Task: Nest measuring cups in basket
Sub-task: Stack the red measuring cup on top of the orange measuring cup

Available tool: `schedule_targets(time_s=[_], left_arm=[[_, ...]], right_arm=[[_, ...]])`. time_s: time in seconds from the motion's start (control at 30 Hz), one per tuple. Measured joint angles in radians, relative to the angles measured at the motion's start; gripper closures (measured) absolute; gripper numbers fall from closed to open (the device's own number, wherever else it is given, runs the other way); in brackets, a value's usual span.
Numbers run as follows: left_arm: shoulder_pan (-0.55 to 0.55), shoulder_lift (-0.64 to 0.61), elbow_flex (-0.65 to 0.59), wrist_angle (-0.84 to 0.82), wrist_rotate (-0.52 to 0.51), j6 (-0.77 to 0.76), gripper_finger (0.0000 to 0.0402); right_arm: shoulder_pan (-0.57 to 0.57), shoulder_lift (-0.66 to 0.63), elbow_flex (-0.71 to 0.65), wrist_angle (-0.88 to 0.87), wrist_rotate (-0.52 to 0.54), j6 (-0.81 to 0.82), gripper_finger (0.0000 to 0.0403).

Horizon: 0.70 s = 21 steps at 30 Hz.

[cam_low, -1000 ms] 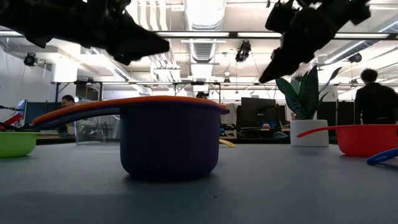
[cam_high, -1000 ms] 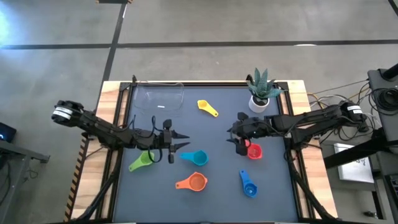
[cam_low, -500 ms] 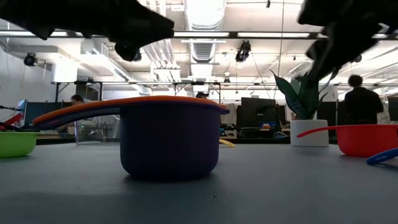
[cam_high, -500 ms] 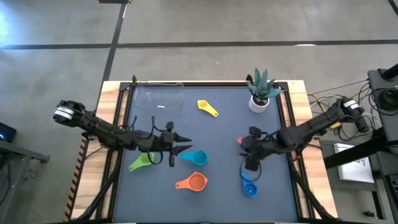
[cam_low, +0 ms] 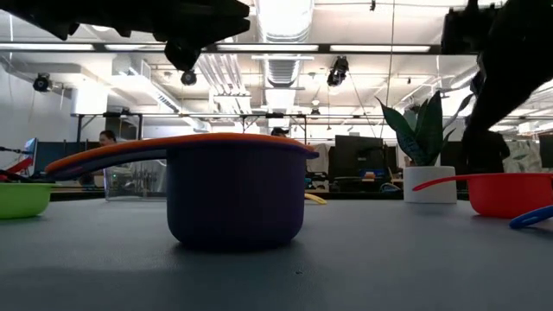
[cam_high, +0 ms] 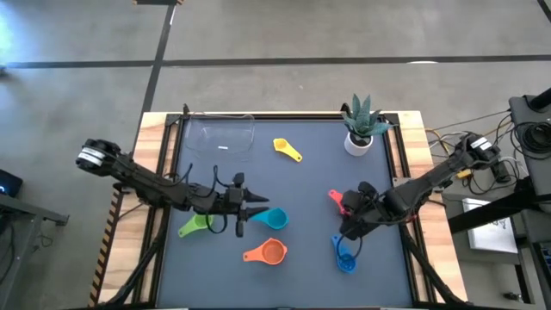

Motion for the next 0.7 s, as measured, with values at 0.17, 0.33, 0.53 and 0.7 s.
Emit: schedule_targets(time_s=[0.17,0.33,0.53,0.7], left_arm=[[-0.001,0.033,0.018,-0.006,0.0,-0.005,0.0309],[-0.003,0.054,0.031,-0.022,0.018,-0.008,0.0309],[-0.005,0.055,0.037,-0.031,0.018,-0.024,0.0309],[-0.005,0.055,0.032,-0.037,0.018,-0.026,0.0309]], right_arm=[[-0.002,0.094,-0.002,-0.074,0.003,0.054,0.0209],[-0.002,0.164,-0.002,-0.083,0.0,0.071,0.0209],[-0.002,0.192,-0.002,-0.083,-0.003,0.071,0.0209],[-0.002,0.157,-0.002,-0.11,-0.007,0.068,0.0209]])
